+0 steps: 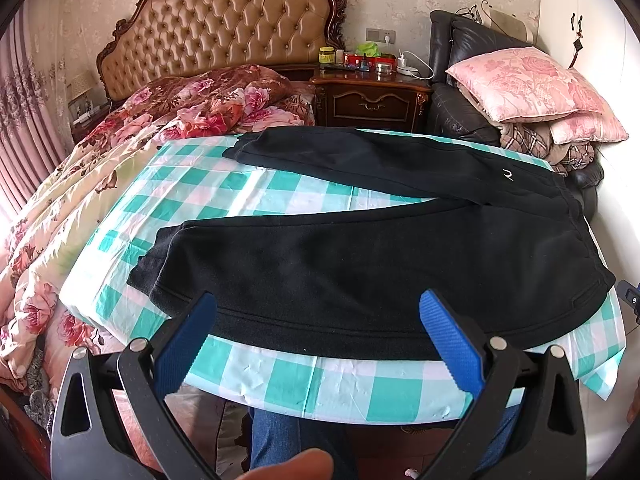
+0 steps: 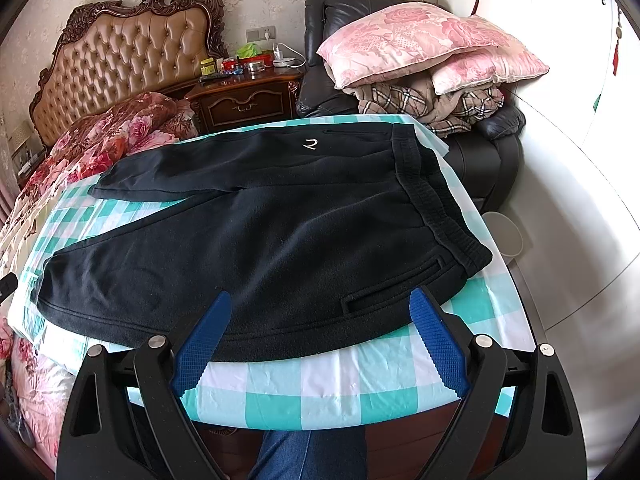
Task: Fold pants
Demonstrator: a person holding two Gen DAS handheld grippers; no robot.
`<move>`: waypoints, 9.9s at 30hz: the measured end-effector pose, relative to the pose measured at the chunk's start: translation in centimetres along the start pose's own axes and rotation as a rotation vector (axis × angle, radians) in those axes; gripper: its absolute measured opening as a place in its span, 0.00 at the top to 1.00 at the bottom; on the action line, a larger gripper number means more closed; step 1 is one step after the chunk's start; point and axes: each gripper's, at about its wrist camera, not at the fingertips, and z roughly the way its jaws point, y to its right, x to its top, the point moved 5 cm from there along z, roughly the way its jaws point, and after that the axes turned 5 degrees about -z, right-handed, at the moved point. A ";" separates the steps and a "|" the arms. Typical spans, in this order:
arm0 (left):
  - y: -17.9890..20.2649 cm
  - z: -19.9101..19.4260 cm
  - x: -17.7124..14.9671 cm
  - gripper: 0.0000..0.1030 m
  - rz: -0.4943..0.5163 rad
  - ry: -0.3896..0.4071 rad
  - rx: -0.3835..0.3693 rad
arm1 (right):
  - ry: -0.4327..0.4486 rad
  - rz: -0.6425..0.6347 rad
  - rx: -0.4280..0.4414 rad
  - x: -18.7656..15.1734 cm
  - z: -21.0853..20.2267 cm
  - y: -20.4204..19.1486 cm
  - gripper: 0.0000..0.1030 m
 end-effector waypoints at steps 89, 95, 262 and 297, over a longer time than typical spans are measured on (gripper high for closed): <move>-1.2 14.7 -1.0 0.02 -0.173 -0.257 -0.227 | -0.241 -0.076 0.008 24.5 36.3 18.5 0.69; -0.8 14.8 -1.3 0.02 -0.155 -0.263 -0.231 | -0.269 -0.101 -0.054 24.3 36.9 18.4 0.62; -23.3 17.6 -9.5 0.79 -0.948 -0.183 -0.587 | -0.141 0.437 0.173 -2.7 8.8 19.2 0.87; -29.5 20.2 -5.9 0.91 -0.732 -0.169 -0.372 | -0.115 0.365 0.100 -4.2 6.8 17.2 0.86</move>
